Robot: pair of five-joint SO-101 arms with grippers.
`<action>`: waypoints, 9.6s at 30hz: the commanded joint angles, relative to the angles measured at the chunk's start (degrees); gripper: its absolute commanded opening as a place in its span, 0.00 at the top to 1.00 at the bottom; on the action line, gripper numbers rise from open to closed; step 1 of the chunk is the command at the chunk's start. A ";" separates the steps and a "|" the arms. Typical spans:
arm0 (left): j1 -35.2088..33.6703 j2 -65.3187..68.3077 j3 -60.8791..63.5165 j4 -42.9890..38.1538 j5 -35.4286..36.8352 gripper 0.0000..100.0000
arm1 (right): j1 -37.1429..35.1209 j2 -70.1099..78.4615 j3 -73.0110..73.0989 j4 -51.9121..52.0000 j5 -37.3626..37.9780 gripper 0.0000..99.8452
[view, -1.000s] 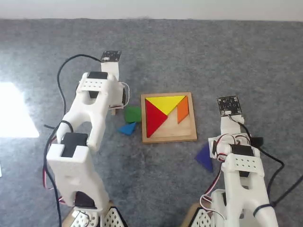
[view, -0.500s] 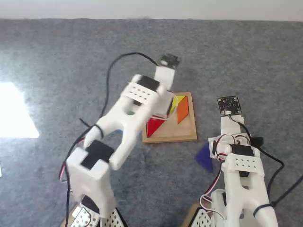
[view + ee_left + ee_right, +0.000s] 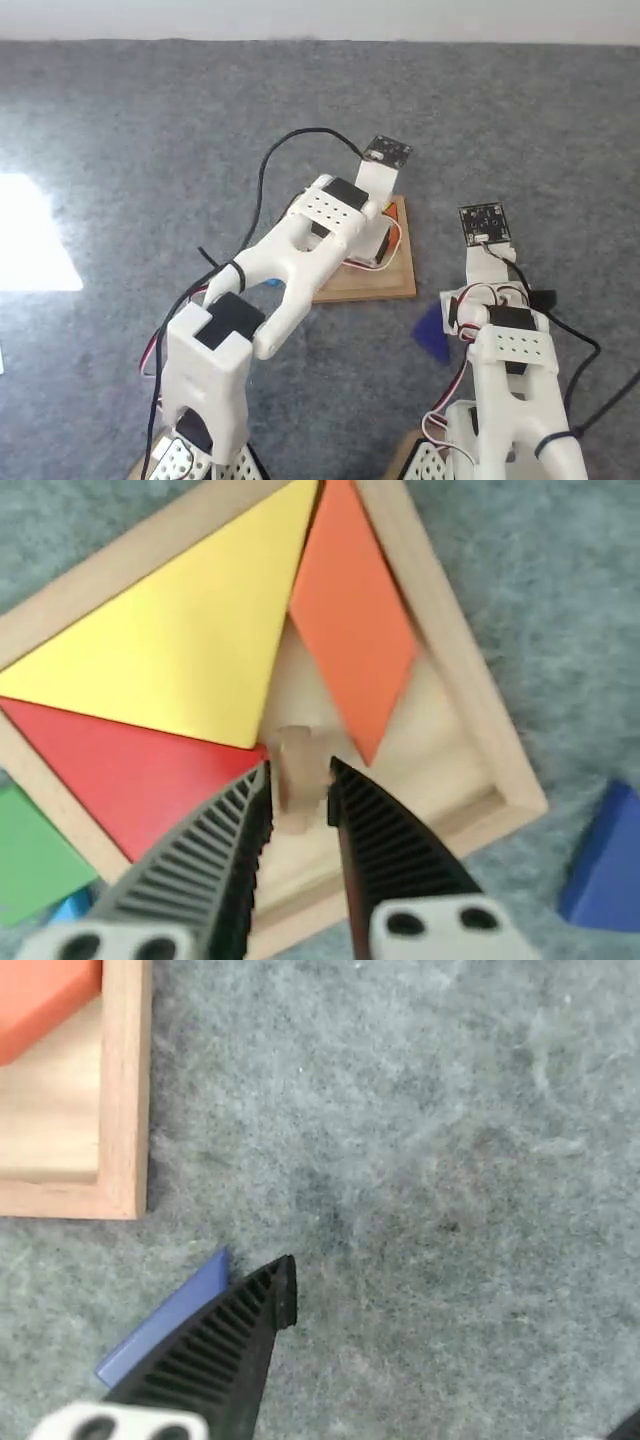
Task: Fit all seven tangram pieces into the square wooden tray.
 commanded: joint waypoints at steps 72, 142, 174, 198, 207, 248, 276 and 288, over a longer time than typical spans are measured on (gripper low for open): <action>-0.97 -5.45 3.56 -8.62 -14.68 0.91 | -0.40 -1.63 0.44 -1.01 2.11 0.48; -18.99 -0.35 2.95 -1.93 -11.08 0.82 | -0.48 -1.27 0.44 -1.01 2.11 0.48; -22.68 0.00 6.02 5.19 -1.58 0.76 | -0.40 -1.63 0.44 -1.01 2.20 0.48; -17.85 -11.52 2.42 10.11 -7.03 0.96 | -0.40 -1.63 0.44 -1.01 2.20 0.48; -21.80 -12.57 3.12 10.02 -11.34 0.79 | -0.40 -1.63 0.44 -1.01 2.20 0.48; -18.46 -8.62 1.71 10.46 -14.59 0.79 | -0.40 -1.63 0.44 -1.01 2.20 0.48; -20.31 3.34 -1.01 5.27 -20.22 0.85 | -0.31 -1.45 0.44 -1.01 2.20 0.48; -20.92 -1.41 -1.63 9.41 -20.04 0.94 | -0.31 -1.45 0.44 -1.10 2.20 0.48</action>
